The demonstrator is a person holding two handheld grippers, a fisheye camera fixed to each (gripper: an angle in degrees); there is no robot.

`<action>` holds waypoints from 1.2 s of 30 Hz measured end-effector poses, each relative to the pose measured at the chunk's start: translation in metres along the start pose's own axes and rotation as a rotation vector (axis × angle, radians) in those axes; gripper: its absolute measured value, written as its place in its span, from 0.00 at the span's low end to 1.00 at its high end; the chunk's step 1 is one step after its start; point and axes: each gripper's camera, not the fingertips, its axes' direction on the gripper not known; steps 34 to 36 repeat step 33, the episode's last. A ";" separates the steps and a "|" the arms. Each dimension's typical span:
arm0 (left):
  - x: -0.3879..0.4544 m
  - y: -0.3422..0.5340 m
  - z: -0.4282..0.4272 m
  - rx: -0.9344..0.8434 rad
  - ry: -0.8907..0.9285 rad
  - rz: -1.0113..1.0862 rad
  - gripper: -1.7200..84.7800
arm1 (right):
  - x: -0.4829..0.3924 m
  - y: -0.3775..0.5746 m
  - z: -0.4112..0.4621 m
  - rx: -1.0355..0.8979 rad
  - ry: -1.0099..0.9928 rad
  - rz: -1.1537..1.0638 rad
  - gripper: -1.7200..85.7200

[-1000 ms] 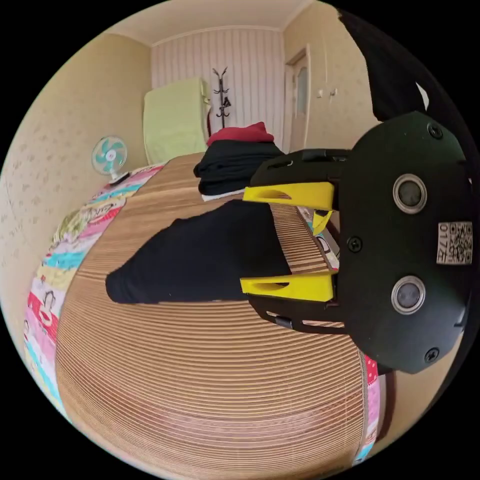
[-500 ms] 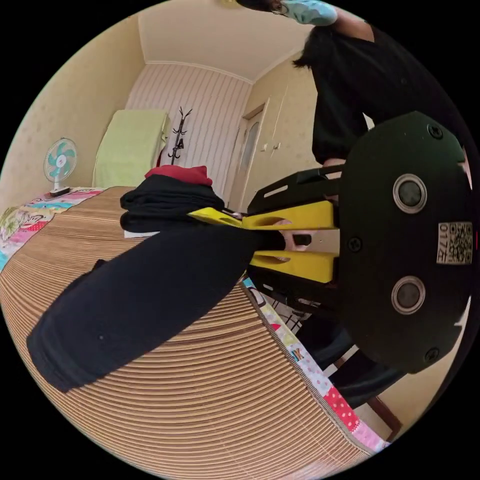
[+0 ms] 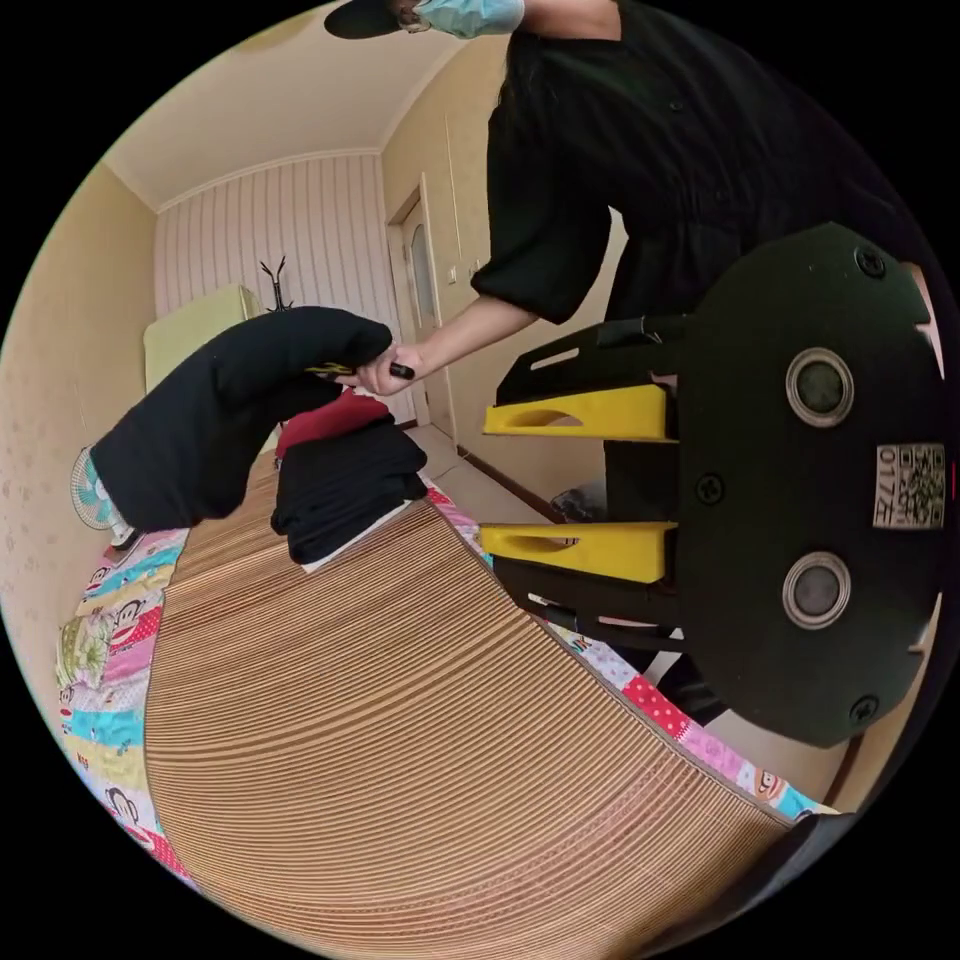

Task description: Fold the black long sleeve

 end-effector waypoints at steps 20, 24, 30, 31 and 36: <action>-0.107 0.214 -0.135 0.443 -0.366 -0.837 0.17 | 0.061 0.385 -0.067 0.906 0.459 0.963 0.09; -0.131 0.216 -0.173 0.502 -0.475 -0.874 0.18 | 0.077 0.376 -0.018 0.751 0.377 1.005 0.09; -0.195 0.236 -0.240 0.528 -0.542 -0.932 0.18 | 0.057 0.304 0.049 0.369 0.386 0.875 0.09; -0.212 0.246 -0.253 0.531 -0.543 -0.953 0.18 | 0.047 0.294 0.058 0.304 0.389 0.823 0.08; -0.239 0.263 -0.264 0.516 -0.530 -0.979 0.18 | 0.033 0.284 0.068 0.208 0.424 0.776 0.07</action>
